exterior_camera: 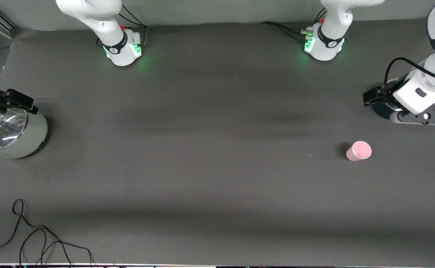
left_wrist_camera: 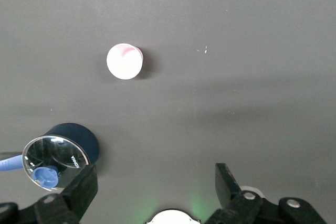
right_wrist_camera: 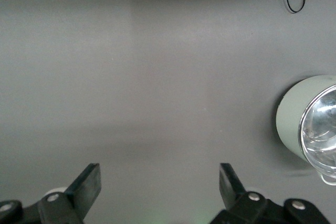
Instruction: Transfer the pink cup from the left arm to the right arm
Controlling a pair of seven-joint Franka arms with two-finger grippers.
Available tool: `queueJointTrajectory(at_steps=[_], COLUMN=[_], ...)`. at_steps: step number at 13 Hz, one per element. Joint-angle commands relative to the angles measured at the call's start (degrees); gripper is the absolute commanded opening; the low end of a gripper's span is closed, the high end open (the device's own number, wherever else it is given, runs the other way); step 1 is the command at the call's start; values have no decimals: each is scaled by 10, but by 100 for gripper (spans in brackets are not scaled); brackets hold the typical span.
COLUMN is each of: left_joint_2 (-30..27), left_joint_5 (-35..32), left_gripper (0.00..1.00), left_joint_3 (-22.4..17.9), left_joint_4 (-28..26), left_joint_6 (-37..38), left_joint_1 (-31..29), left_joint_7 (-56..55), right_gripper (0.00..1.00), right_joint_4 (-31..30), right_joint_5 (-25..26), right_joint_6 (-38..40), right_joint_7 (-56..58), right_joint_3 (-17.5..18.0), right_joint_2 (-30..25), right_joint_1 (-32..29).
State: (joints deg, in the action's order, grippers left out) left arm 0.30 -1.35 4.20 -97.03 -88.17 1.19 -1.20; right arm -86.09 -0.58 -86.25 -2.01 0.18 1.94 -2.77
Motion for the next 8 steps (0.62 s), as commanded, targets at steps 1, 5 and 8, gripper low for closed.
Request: queueJointTrajectory(at_steps=[1,5,8], left_joint_2=[-12,-12,-13], left_joint_5=[4,3,3], left_gripper=[100,100,100], left_joint_3=[-2,-2,-2], left_joint_4=[-6,-7,-7], left_joint_6=[4,5,5], left_joint_1=[0,3,3], left_joint_7=[9,8,9], right_gripper=[100,100,100], right_joint_4=[6,6,6], right_joint_5=[8,8,7], right_joint_6=[13,13,13], right_joint_7=[-12,-11,-11], right_joint_3=[-3,-3,-3], right_joint_2=[-4,-4,-4], right_joint_1=[4,4,4])
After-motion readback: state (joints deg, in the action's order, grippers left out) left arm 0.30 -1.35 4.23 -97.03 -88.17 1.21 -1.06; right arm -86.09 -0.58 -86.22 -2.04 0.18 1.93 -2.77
